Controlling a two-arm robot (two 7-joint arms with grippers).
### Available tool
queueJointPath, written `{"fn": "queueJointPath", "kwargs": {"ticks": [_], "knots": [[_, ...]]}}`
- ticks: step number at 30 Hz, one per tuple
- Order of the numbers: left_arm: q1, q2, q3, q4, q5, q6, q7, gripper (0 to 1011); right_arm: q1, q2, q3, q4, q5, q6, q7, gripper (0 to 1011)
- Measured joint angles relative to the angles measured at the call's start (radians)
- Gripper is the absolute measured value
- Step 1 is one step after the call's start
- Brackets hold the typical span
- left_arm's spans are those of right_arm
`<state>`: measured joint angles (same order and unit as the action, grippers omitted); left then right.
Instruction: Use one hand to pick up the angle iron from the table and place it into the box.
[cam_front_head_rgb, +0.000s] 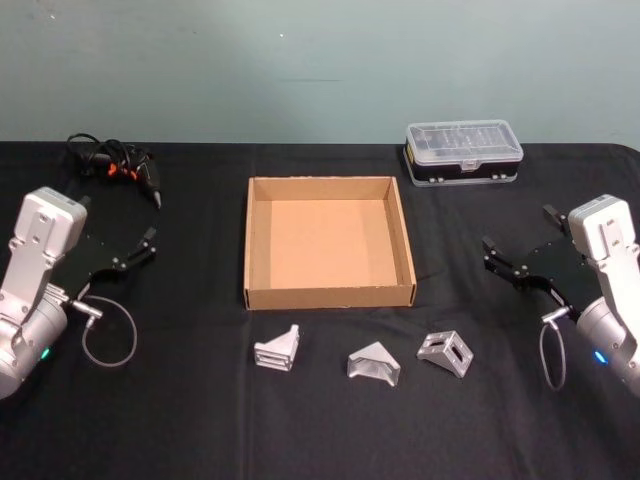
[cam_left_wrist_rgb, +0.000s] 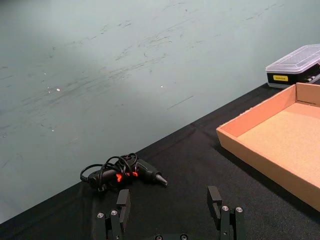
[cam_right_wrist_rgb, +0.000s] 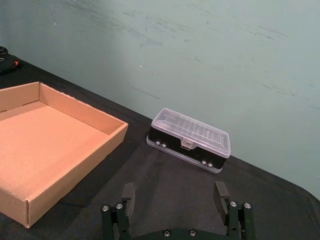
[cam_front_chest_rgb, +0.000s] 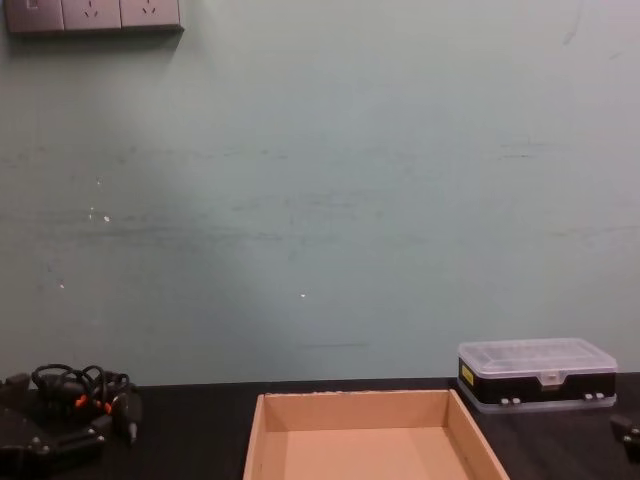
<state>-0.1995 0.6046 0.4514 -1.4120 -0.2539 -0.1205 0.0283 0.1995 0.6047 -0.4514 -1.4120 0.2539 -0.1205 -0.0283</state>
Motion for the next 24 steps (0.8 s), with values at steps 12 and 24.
{"fn": "queueJointPath", "kwargs": {"ticks": [12,24], "knots": [[0.000,0.000,0.000,0.000,0.000,0.000,0.000,1011,0.000,0.000,0.000,0.000,0.000,0.000,0.000,1004],[0.000,0.000,0.000,0.000,0.000,0.000,0.000,1011,0.000,0.000,0.000,0.000,0.000,0.000,0.000,1004]]}}
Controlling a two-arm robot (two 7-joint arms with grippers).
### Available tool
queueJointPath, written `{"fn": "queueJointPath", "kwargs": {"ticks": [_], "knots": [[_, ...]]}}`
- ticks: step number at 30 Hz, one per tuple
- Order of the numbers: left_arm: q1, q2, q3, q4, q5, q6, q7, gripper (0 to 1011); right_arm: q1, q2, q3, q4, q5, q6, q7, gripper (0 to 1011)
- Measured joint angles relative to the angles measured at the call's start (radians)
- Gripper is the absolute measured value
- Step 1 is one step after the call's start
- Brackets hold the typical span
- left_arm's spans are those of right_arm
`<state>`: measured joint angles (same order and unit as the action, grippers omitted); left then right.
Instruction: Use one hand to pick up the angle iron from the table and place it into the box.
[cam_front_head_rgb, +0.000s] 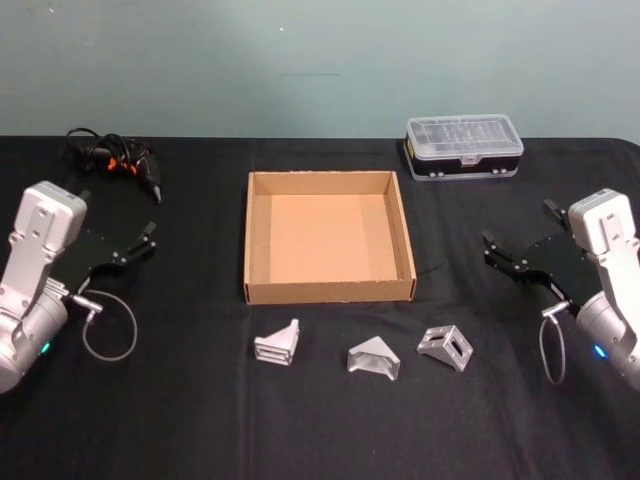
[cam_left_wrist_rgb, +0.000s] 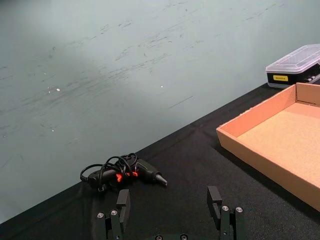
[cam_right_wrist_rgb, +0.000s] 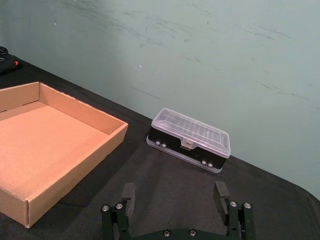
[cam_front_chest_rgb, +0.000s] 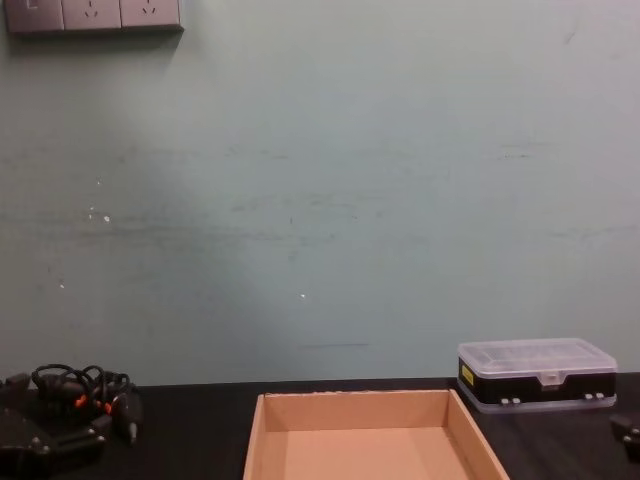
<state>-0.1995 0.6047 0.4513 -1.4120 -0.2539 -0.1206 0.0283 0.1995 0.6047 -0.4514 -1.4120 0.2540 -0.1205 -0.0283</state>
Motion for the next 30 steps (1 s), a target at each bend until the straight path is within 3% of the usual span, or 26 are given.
{"fn": "queueJointPath", "kwargs": {"ticks": [30], "knots": [[0.000,0.000,0.000,0.000,0.000,0.000,0.000,1011,0.000,0.000,0.000,0.000,0.000,0.000,0.000,1004]]}}
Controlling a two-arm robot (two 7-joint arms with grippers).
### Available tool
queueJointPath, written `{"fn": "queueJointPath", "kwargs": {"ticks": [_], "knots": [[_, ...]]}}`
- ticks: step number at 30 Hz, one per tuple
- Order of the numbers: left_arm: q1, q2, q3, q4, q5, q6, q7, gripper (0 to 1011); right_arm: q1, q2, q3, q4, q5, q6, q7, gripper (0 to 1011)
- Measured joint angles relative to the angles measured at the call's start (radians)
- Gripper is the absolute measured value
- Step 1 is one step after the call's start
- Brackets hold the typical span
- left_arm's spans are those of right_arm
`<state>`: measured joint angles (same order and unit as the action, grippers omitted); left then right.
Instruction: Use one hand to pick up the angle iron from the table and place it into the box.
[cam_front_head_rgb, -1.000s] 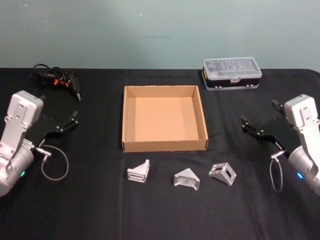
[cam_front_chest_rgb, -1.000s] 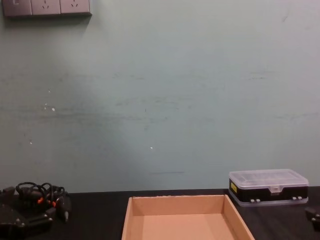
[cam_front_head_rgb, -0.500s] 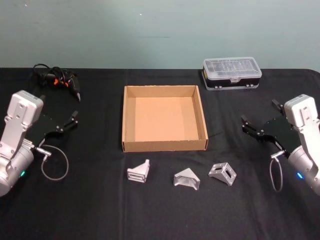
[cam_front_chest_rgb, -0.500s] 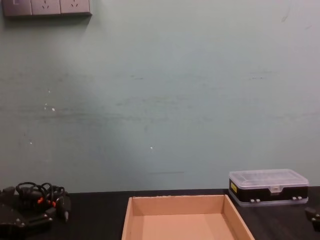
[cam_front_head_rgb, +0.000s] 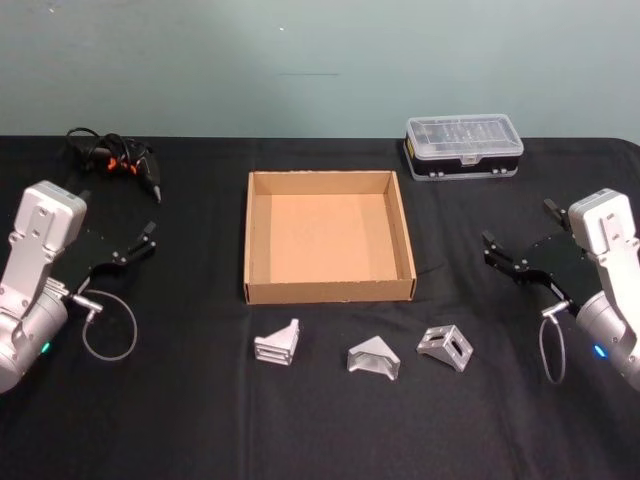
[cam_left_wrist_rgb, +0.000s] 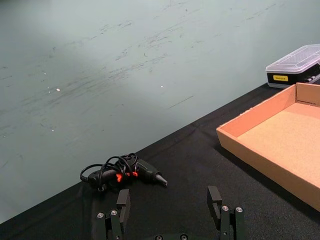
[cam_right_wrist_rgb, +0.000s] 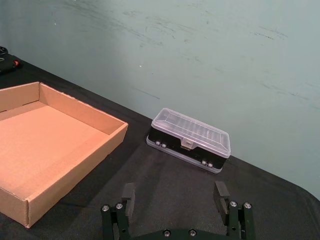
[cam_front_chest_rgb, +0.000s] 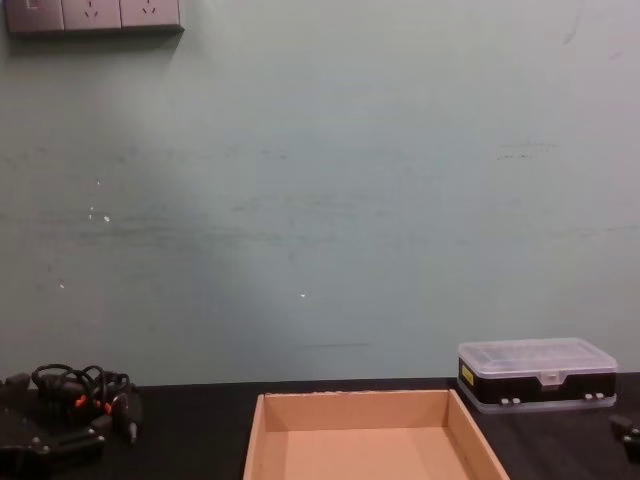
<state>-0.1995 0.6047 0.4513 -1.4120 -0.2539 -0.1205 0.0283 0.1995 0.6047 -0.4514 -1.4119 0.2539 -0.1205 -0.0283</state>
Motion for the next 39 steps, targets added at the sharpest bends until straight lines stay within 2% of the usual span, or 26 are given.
{"fn": "queueJointPath", "kwargs": {"ticks": [39], "knots": [[0.000,0.000,0.000,0.000,0.000,0.000,0.000,1011,0.000,0.000,0.000,0.000,0.000,0.000,0.000,1004]]}}
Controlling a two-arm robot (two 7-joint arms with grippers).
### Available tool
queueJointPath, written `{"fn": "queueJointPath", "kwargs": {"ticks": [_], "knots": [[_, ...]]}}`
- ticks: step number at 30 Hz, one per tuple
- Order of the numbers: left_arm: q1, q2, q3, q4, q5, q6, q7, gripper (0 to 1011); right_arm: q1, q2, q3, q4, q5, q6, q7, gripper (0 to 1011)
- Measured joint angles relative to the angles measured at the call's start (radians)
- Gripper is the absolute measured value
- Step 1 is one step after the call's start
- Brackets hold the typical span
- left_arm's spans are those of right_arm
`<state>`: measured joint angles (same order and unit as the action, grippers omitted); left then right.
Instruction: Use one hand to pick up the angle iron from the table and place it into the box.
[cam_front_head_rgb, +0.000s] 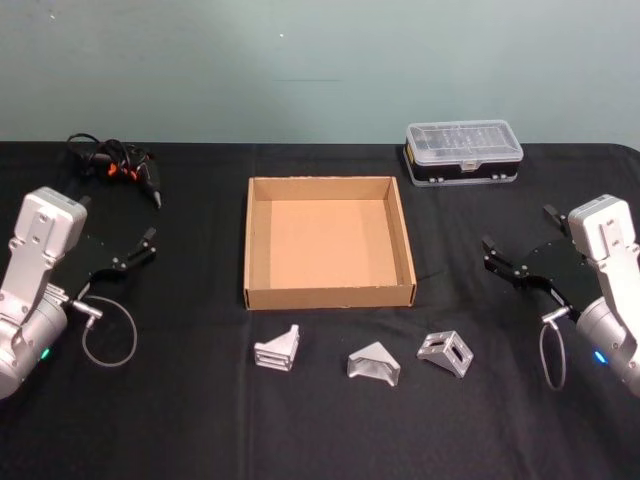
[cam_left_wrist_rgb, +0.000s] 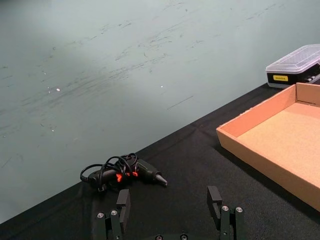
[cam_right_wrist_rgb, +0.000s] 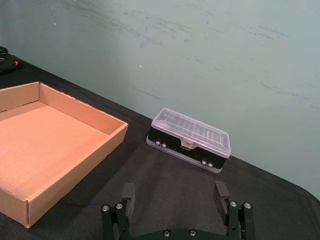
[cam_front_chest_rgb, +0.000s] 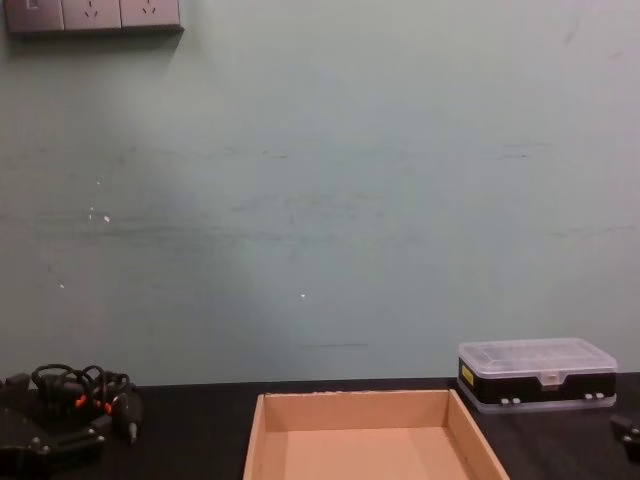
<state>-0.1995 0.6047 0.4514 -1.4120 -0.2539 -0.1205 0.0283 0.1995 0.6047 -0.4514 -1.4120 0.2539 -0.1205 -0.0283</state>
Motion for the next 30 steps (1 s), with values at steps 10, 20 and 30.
{"fn": "queueJointPath", "kwargs": {"ticks": [10,20,30], "knots": [[0.000,0.000,0.000,0.000,0.000,0.000,0.000,1011,-0.088,0.075,0.030,-0.162,0.027,0.061,0.069,1004],[0.000,0.000,0.000,0.000,0.000,0.000,0.000,1011,-0.183,0.182,0.057,-0.362,0.137,0.223,0.234,1004],[0.000,0.000,0.000,0.000,0.000,0.000,0.000,1011,-0.150,0.188,0.029,-0.368,0.172,0.404,0.341,1004]]}}
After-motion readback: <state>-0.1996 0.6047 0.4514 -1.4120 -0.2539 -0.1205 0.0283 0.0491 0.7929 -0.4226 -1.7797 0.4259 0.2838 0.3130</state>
